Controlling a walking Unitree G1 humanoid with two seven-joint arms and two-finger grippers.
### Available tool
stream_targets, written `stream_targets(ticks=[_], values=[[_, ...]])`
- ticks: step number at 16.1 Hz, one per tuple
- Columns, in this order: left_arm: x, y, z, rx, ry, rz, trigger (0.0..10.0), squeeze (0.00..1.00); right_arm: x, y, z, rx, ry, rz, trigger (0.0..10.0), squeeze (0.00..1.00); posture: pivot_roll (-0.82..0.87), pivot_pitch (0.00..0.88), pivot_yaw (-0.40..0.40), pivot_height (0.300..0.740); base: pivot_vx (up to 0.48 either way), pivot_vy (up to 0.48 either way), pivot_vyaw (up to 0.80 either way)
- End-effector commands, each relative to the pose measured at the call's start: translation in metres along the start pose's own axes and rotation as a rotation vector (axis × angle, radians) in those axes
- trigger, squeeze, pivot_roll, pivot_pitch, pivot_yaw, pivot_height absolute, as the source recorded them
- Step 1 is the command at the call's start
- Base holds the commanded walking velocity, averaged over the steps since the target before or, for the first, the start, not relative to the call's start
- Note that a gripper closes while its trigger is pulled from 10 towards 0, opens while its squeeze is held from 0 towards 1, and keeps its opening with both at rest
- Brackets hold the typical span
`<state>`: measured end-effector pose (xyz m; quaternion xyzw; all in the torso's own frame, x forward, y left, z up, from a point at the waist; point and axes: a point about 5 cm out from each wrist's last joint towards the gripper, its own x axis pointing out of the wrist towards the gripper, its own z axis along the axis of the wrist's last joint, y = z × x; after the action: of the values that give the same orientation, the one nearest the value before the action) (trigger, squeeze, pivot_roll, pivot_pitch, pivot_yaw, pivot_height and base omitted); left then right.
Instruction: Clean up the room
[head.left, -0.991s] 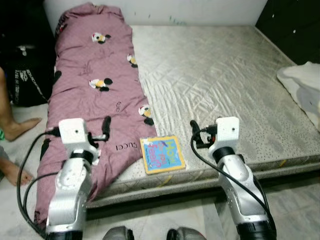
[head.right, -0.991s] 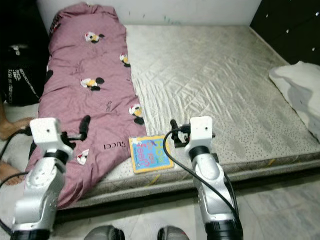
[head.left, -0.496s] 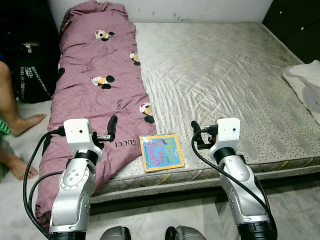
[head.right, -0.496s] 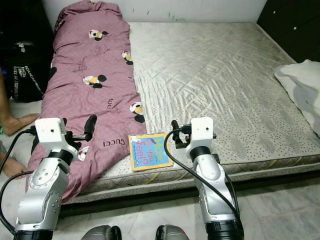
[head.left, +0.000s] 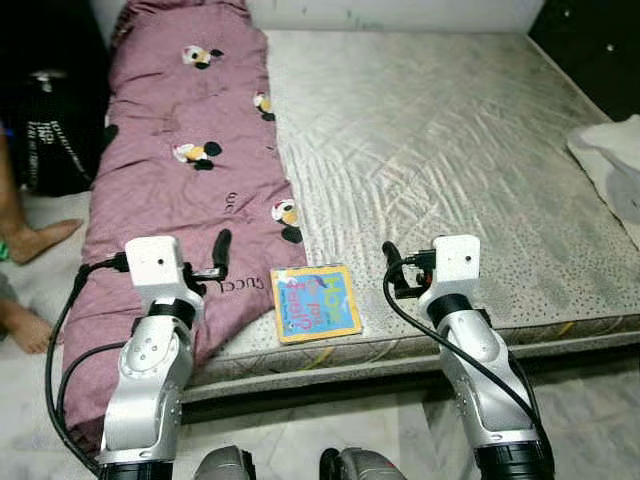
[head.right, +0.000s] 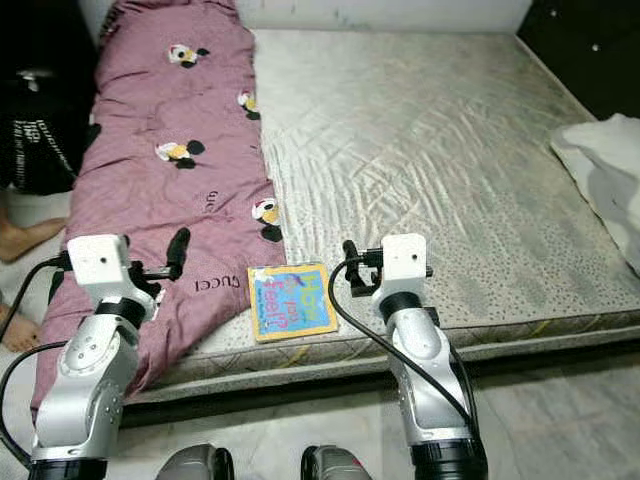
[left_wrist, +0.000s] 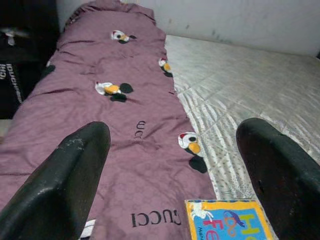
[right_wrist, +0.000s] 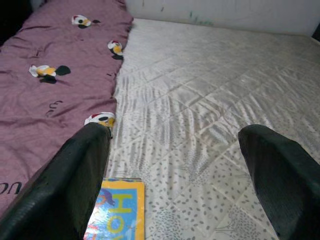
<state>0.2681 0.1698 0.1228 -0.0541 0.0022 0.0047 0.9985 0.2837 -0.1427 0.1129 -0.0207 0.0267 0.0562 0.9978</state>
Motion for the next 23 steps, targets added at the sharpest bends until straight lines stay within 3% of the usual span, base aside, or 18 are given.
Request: stream_targets(ticks=[1, 3, 11, 23], values=[[-0.0008, -0.0014, -0.0016, 0.01, 0.008, 0.001, 10.0, 0.0, -0.0011, -0.0022, 0.0036, -0.004, -0.013, -0.011, 10.0, 0.0, -0.04, 0.123, -0.06, 0.74, 0.0, 0.0, 0.0], [-0.0008, -0.0021, -0.0016, 0.011, 0.008, 0.0, 10.0, 0.0, -0.0013, -0.002, 0.0035, -0.004, -0.013, -0.008, 10.0, 0.0, -0.04, 0.124, -0.059, 0.74, 0.0, 0.0, 0.0], [-0.0001, -0.0028, -0.002, 0.012, 0.006, 0.007, 10.0, 0.0, -0.0005, -0.0012, 0.0048, -0.008, -0.022, 0.001, 10.0, 0.0, -0.04, 0.121, -0.063, 0.658, 0.0, 0.0, 0.0], [0.0005, -0.0009, 0.0005, 0.003, -0.01, -0.002, 10.0, 0.0, 0.0011, -0.0016, 0.0059, -0.017, -0.026, 0.004, 10.0, 0.0, -0.04, 0.122, -0.068, 0.658, 0.0, 0.0, 0.0]])
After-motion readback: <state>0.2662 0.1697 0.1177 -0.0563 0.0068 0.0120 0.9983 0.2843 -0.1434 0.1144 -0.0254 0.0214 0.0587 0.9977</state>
